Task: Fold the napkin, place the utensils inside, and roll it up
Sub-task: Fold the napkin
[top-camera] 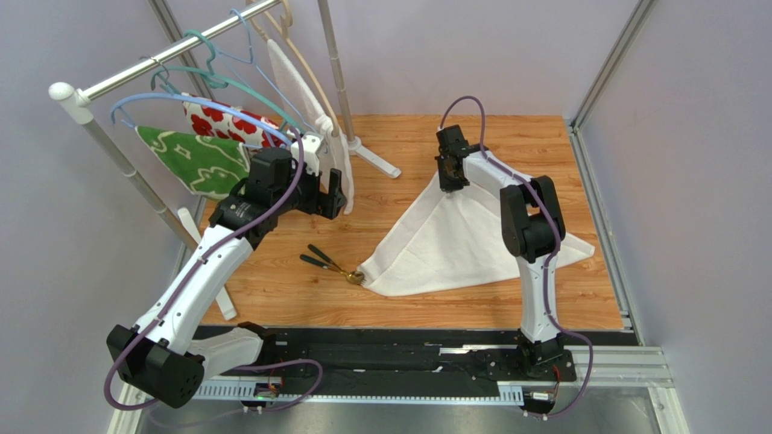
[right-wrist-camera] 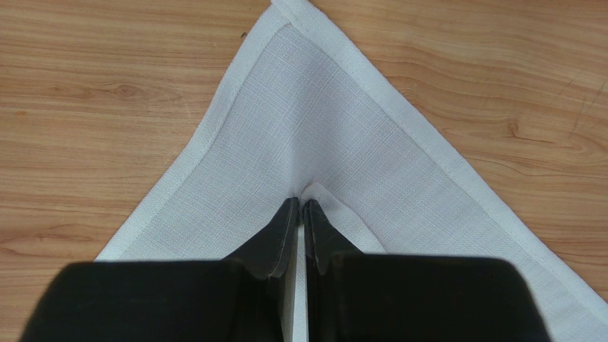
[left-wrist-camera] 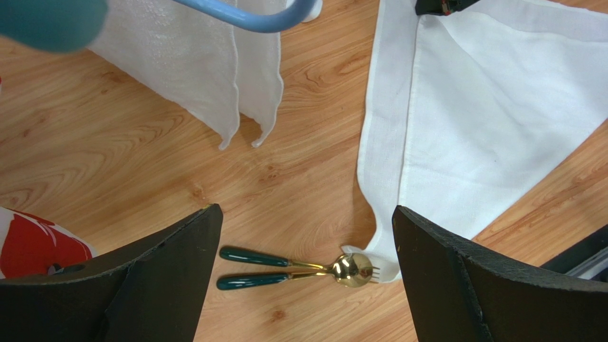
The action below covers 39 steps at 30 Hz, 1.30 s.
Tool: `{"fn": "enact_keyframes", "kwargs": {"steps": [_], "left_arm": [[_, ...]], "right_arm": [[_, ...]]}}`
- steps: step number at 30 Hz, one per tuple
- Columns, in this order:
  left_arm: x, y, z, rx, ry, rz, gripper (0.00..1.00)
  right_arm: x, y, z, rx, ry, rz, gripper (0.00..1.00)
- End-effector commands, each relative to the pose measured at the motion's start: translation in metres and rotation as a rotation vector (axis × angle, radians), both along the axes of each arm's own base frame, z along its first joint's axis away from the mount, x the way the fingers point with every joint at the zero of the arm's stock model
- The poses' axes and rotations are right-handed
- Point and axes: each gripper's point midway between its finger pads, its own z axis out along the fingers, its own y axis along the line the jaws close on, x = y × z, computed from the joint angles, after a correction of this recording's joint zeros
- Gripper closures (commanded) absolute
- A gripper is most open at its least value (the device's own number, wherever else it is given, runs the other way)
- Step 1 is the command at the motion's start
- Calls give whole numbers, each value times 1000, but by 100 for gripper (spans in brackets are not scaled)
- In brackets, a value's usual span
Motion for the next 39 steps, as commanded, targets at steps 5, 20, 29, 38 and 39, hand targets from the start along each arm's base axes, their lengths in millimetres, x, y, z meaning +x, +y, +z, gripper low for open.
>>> {"fn": "enact_keyframes", "kwargs": {"steps": [5, 20, 29, 38, 39], "left_arm": [[1, -1, 4, -4, -10, -10, 2], [0, -3, 3, -12, -5, -19, 2], [0, -3, 3, -13, -3, -18, 2], [0, -4, 2, -16, 1, -20, 2], [0, -4, 2, -16, 2, -22, 2]], "right_arm": [[9, -9, 24, 13, -64, -59, 91], [6, -12, 22, 55, -48, -100, 84], [5, -11, 21, 165, -32, -136, 75], [3, -16, 15, 232, -13, -180, 74], [2, -12, 15, 264, -1, -169, 74]]}}
